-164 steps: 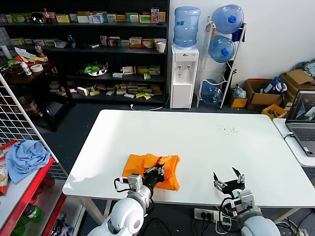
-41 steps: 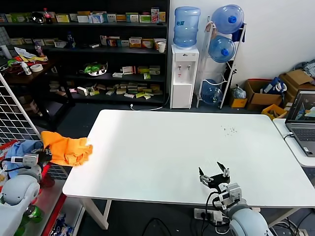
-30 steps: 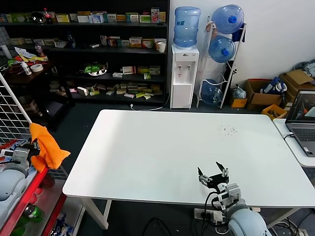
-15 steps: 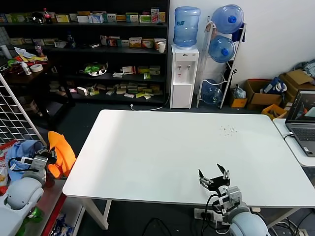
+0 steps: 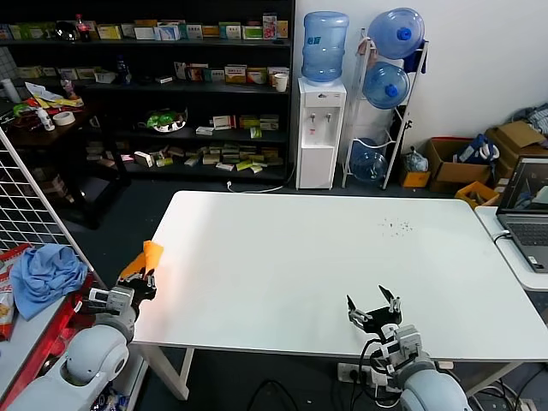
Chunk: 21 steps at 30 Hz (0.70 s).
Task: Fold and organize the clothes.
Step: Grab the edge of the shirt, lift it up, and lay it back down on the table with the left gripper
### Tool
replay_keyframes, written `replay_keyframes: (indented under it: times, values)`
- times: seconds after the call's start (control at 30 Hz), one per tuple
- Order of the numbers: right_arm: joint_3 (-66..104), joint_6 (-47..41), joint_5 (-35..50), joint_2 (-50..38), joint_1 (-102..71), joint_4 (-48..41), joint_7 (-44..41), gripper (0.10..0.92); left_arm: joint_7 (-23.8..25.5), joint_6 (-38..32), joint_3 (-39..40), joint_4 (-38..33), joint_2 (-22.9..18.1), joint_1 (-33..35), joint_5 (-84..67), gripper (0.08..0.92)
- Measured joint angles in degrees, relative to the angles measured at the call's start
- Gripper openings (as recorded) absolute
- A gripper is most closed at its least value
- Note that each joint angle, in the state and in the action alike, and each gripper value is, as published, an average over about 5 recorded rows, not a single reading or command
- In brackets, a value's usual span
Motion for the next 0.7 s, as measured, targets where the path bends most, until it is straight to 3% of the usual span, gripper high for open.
replay_keyframes:
  times: [0.33, 0.7]
  values:
    - [0.3, 0.1, 0.0, -0.5, 0.7, -0.9, 0.0, 0.823, -2.1, -0.8, 3.6, -1.1, -7.6, -1.8, 0.1, 0.156]
    - [1.7, 0.3, -0.3, -0.3, -0.2, -0.9, 0.1, 0.823, -3.5, -2.5, 9.1, 3.2, -19.8, -5.3, 1.1, 0.156]
